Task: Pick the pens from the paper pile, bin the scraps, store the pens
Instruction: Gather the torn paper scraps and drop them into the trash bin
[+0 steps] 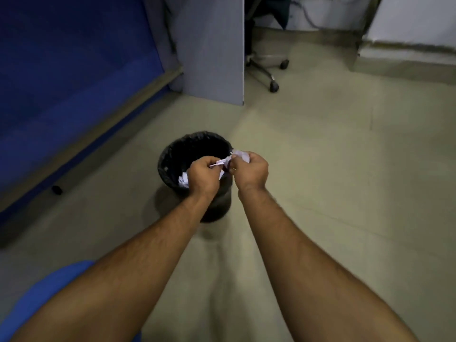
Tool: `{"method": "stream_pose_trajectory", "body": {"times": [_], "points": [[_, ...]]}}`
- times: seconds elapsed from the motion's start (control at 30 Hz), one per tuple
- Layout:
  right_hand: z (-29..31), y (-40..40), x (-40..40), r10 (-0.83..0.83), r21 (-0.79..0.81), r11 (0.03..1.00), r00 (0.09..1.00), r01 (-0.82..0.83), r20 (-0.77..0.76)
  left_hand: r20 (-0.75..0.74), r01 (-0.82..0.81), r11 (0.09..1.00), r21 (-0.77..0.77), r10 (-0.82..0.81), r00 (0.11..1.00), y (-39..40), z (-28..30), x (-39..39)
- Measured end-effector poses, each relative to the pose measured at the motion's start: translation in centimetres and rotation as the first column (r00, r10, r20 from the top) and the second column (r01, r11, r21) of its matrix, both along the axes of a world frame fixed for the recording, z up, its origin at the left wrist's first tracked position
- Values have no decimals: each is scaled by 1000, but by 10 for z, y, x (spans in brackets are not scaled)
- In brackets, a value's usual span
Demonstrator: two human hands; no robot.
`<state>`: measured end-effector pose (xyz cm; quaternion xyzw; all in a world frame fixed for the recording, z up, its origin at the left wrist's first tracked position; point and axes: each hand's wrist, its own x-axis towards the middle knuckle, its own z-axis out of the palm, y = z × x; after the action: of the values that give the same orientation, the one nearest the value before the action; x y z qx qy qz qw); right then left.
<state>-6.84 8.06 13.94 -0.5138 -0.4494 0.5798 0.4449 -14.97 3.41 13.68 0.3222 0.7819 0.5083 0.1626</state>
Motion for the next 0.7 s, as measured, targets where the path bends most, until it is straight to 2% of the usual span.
{"method": "stream_pose_trajectory", "body": {"times": [0.07, 0.13, 0.23, 0.3, 0.33, 0.37, 0.43, 0.53, 0.63, 0.7], "points": [[23, 3, -32, 52, 56, 997, 996, -56, 70, -79, -114, 993, -18, 112, 991, 1, 18, -34], [32, 7, -48, 139, 95, 981, 953, -170, 269, -180, -128, 986, -106, 108, 978, 3, 24, -62], [22, 7, -63, 270, 104, 911, 769, -398, 580, -281, -71, 946, -317, -22, 959, 1, 13, -87], [14, 5, -62, 276, 83, 886, 665, -455, 693, -322, -103, 923, -371, -24, 946, -3, 4, -90], [13, 4, -60, 266, 89, 883, 647, -460, 714, -333, -119, 922, -368, -12, 943, -6, -1, -90], [12, 4, -57, 246, 105, 886, 651, -451, 718, -346, -112, 928, -354, -18, 938, -8, -4, -88], [8, 3, -45, 191, 148, 914, 723, -377, 664, -353, -47, 947, -317, -72, 933, -10, -6, -76], [-3, -4, -18, 63, 163, 971, 848, -173, 526, -349, 169, 946, -276, -263, 900, -8, -4, -42], [-26, -14, 25, -92, 133, 991, 883, 34, 460, -369, 385, 856, -345, -501, 783, -7, -22, -1], [-50, -20, 57, -136, 100, 990, 869, 101, 476, -293, 434, 805, -405, -564, 772, -7, -43, 21]]}}
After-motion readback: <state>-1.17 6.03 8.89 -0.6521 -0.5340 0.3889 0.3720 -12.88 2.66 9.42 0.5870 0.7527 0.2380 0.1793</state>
